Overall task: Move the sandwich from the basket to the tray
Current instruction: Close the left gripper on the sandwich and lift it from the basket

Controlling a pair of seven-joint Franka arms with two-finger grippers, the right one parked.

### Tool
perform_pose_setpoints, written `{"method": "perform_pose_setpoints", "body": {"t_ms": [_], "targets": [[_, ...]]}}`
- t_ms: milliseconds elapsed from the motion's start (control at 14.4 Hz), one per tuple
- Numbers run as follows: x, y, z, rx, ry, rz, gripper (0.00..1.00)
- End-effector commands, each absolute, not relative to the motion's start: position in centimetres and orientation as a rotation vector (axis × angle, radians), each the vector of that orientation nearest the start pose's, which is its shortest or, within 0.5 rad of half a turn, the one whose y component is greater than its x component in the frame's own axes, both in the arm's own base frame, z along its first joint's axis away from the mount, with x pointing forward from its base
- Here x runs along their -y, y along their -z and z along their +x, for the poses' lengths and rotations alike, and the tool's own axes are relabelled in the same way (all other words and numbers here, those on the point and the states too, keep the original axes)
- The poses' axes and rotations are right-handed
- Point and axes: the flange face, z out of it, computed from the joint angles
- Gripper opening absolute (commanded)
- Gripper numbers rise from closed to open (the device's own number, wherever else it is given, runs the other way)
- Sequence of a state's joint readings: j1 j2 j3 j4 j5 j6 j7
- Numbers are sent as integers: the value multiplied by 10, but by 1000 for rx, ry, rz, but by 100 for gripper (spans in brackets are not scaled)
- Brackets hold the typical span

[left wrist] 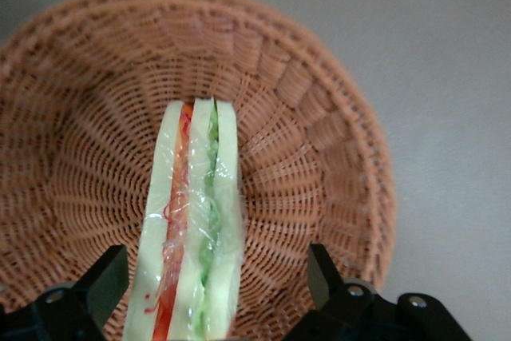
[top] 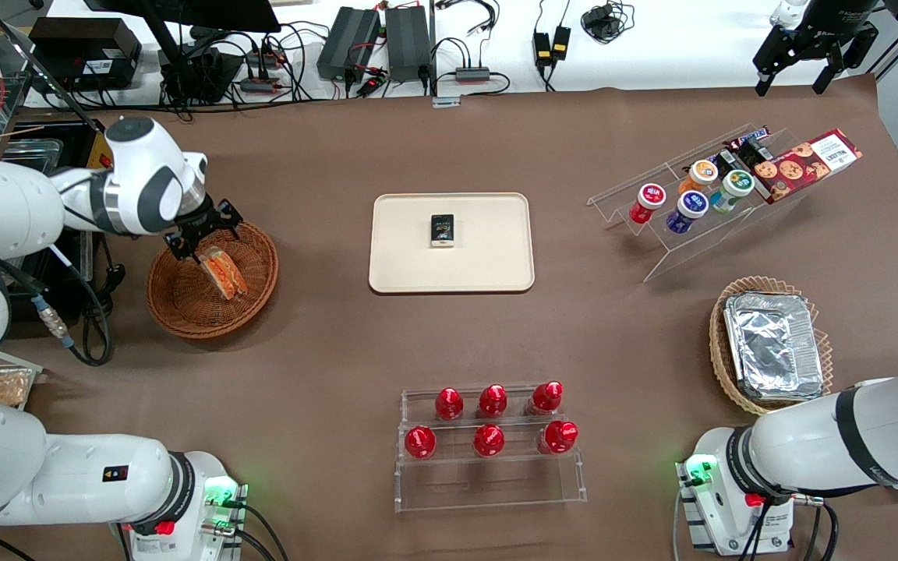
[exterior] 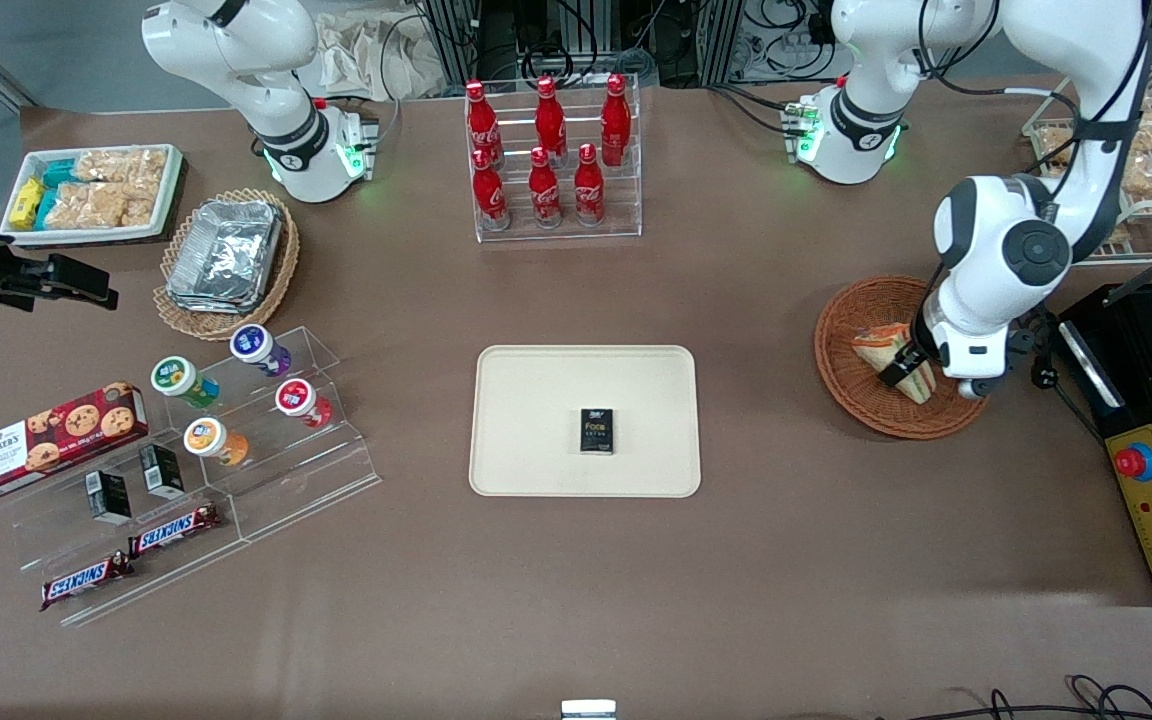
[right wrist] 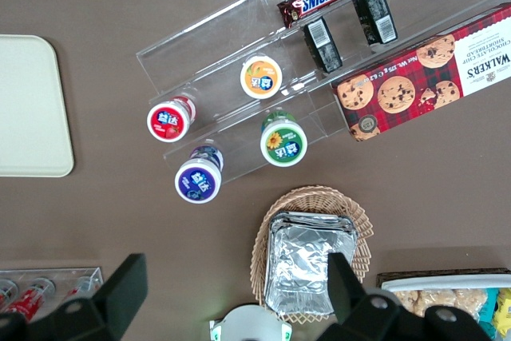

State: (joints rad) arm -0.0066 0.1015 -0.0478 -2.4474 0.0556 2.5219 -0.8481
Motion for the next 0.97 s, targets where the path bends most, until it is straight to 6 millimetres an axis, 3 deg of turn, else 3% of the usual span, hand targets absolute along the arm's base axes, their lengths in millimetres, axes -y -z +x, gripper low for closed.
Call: {"method": "perform_pose_setpoints", "body": {"t_ms": [0, 70, 139, 209, 557, 765, 904], "targets": [[27, -236, 472, 1171, 12, -2888, 100], [27, -233, 473, 1172, 26, -2894, 92], [27, -231, 473, 1180, 19, -2890, 50], [27, -231, 473, 1179, 22, -2891, 0], [26, -237, 477, 1164, 31, -2898, 0], [24, -267, 480, 1109, 31, -2909, 0], [8, -294, 482, 1045, 17, -2921, 0]]}}
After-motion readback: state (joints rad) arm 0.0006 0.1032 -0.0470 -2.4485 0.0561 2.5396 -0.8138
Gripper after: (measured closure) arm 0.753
